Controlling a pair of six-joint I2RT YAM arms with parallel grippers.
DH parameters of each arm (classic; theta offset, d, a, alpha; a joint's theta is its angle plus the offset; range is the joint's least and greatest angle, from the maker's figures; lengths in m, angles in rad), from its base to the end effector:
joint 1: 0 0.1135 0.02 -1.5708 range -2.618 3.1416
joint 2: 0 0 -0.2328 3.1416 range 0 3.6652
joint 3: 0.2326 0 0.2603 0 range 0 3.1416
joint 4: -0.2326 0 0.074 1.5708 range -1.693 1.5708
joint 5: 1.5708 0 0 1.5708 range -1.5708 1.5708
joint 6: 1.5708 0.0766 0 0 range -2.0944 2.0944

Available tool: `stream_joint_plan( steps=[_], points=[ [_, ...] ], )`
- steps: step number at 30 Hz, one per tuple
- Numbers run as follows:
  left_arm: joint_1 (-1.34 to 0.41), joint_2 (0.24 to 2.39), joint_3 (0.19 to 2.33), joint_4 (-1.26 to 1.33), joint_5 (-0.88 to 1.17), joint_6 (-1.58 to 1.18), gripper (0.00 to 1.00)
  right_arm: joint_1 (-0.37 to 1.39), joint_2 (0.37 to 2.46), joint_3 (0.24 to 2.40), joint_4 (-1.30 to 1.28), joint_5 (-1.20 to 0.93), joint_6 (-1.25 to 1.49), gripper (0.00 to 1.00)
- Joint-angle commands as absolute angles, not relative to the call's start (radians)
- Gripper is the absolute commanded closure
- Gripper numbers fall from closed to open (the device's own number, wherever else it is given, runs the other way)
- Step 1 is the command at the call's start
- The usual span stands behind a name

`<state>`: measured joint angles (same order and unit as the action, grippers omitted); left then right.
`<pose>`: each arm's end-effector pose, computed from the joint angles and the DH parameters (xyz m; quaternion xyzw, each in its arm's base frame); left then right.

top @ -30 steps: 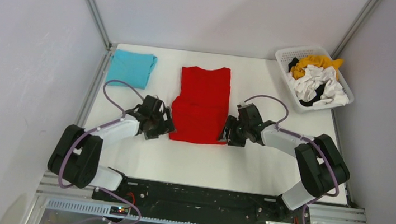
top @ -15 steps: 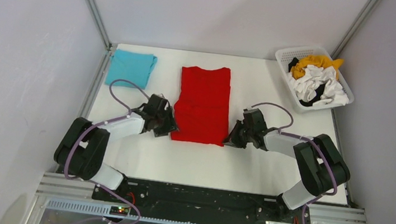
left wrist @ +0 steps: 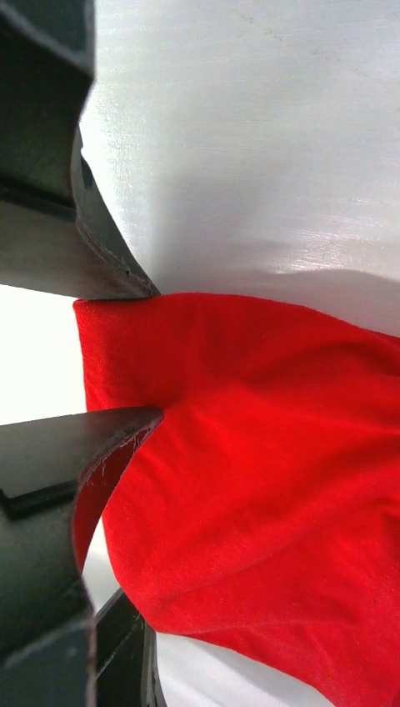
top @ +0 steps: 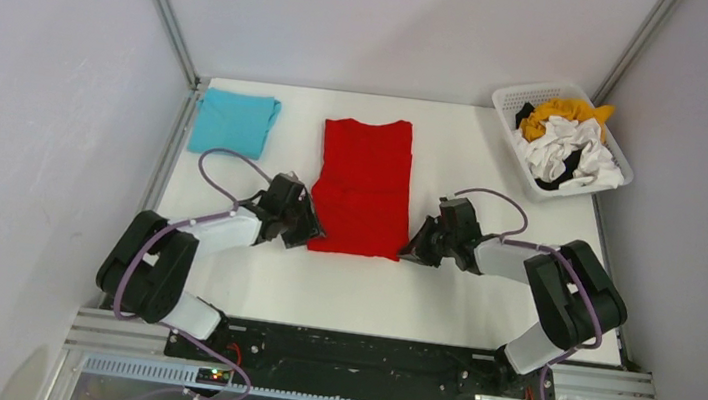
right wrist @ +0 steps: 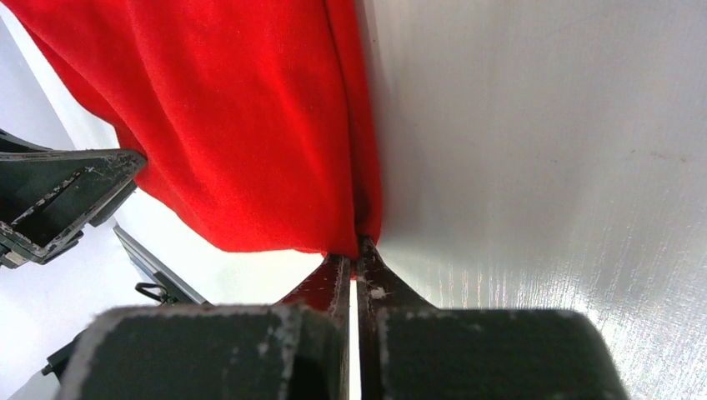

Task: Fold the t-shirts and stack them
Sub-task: Grab one side of the 2/3 rectangular tshirt with both arms

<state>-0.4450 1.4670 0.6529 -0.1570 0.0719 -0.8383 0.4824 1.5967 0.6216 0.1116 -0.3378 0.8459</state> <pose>0.2669 -0.1334 0.0779 -0.1761 0.9384 -0.2042 0.2159 0.2654 0.1676 0.0590 0.1099 0.9201 0.3346 0.1716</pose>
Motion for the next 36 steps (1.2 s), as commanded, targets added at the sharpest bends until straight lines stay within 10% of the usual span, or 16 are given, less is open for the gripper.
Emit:
stream_joint_plan(
  steps=[1, 11, 20, 36],
  points=[
    [-0.456, 1.519, 0.571, -0.278, 0.015, -0.86, 0.45, 0.485, 1.598, 0.584, 0.034, -0.279, 0.83, 1.0],
    [-0.456, 1.475, 0.486, -0.304, 0.004, -0.871, 0.5, 0.488, 1.569, 0.583, 0.014, -0.268, 0.804, 1.0],
    [-0.484, 1.486, 0.5, -0.305, 0.029, -0.883, 0.99, 0.49, 1.565, 0.584, 0.019, -0.286, 0.799, 1.0],
    [-0.58, 0.744, 0.507, -0.637, 0.24, -0.798, 1.0, 0.592, 1.04, 0.593, -0.52, -0.518, 0.658, 1.0]
  ],
)
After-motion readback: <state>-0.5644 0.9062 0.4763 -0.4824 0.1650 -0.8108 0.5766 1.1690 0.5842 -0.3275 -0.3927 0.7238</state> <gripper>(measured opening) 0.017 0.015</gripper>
